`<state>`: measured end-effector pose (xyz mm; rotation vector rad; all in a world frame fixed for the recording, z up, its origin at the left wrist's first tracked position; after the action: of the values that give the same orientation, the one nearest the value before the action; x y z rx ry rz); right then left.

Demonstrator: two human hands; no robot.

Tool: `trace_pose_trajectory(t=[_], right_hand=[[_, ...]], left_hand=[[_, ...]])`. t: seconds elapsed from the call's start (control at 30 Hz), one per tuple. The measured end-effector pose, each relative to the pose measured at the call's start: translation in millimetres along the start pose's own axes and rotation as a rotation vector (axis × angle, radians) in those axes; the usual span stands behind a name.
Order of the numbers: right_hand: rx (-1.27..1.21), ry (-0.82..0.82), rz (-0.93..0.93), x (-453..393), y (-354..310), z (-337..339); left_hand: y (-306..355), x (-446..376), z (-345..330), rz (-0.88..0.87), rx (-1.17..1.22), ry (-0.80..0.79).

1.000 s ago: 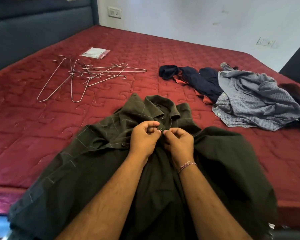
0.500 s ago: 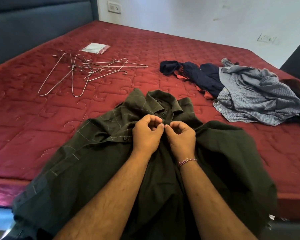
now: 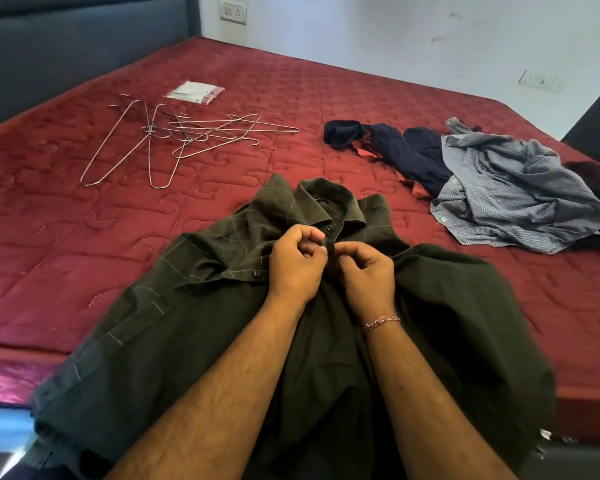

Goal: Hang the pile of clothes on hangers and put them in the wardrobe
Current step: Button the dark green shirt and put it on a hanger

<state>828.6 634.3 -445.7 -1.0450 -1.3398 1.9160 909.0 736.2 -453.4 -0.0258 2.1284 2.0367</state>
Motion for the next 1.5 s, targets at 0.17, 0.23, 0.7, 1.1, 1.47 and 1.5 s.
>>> trace_pose_trajectory(t=[0.17, 0.23, 0.7, 1.1, 1.47, 1.5], right_hand=[[-0.021, -0.028, 0.046, 1.8, -2.3, -1.5], [-0.01, -0.029, 0.054, 2.2, -2.0, -1.2], [0.233, 0.068, 0.183, 8.7, -6.1, -5.8], [0.003, 0.017, -0.199, -2.7, -2.1, -0.5], [0.769, -0.26, 0.328, -3.4, -14.0, 41.3], [0.763, -0.239, 0.356, -3.3, -16.7, 41.0]], left_hand=[[-1.6, -1.3, 0.1, 0.057, 0.026, -0.023], [-1.9, -1.3, 0.3, 0.06, 0.019, -0.027], [-9.5, -4.5, -3.0, 0.079, -0.002, -0.064], [-0.3, -2.0, -1.9, 0.031, -0.016, -0.056], [53.4, -30.0, 56.6, -0.527, -1.198, -0.624], [51.7, -28.0, 56.8, -0.567, -1.186, -0.607]])
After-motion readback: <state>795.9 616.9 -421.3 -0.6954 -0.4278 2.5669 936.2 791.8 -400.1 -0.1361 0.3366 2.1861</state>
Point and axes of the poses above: each hand's wrist, its own x-axis away from the middle knuckle, its own z-axis out of the back of the hand, y = z × x, the point moved 2 cm from there along -x, towards the middle knuckle, and after that the axes turned 10 degrees about y, right-handed, at the moved point
